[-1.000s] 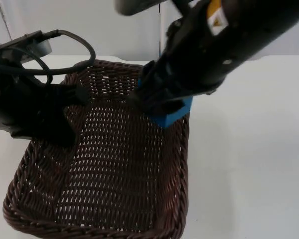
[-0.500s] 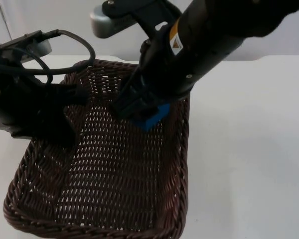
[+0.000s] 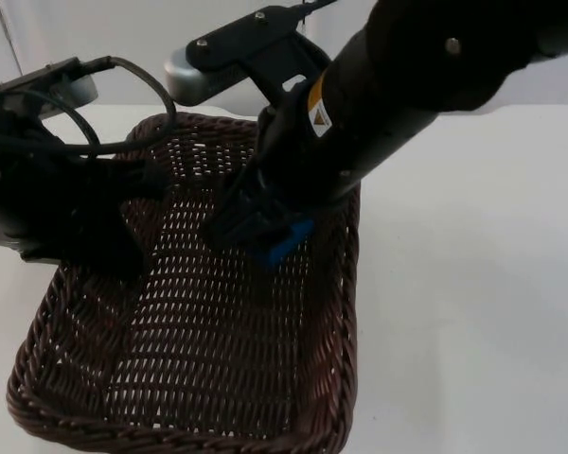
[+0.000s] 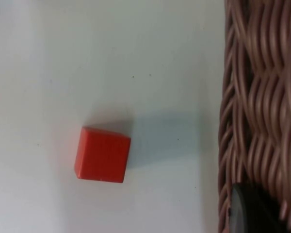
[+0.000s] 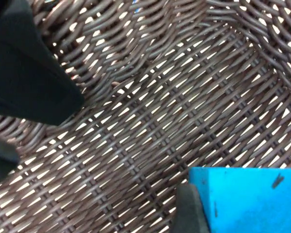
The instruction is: Pick up the basket with the left hand and place the largest block into the basket with the right hand.
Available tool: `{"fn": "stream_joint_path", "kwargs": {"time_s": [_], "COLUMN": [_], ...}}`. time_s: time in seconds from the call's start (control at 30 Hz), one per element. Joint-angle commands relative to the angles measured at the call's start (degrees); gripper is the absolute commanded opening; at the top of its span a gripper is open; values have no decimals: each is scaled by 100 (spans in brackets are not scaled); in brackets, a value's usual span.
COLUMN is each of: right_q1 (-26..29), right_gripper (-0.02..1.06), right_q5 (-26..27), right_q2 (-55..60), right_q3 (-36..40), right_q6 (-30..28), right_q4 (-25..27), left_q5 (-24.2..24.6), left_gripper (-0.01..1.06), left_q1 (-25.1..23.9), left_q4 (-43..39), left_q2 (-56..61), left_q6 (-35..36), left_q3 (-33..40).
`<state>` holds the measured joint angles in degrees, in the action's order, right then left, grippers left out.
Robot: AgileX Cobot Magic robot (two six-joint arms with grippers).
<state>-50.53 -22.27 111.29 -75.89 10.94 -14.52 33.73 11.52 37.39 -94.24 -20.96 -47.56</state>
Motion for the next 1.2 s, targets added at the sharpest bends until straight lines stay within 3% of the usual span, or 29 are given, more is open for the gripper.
{"fn": "stream_joint_path", "kwargs": {"time_s": [0.0,0.1,0.5,0.87,1.17], "right_q1": [19,19,19,19,8], "right_gripper": [52,66,69,69,69], "right_q5": [128,128,-9,-1221,-1878], "right_q2": [-12,-12,-164,-1305,-1975], "right_q3": [-35,-35,-35,-35,-35], "right_q6": [6,9,9,9,9], "right_q4": [-4,-4,-14,-32,-32], "left_q5": [-1,-1,-1,-1,-1], "left_gripper": [0,0,0,0,0], "left_q1": [-13,-13,-13,-13,-13], "left_q4": [86,86,86,86,126], "left_q2": [63,63,63,63,63], "left_q6": [14,14,14,14,14], "left_q3": [-3,-3,-3,-3,-3]}}
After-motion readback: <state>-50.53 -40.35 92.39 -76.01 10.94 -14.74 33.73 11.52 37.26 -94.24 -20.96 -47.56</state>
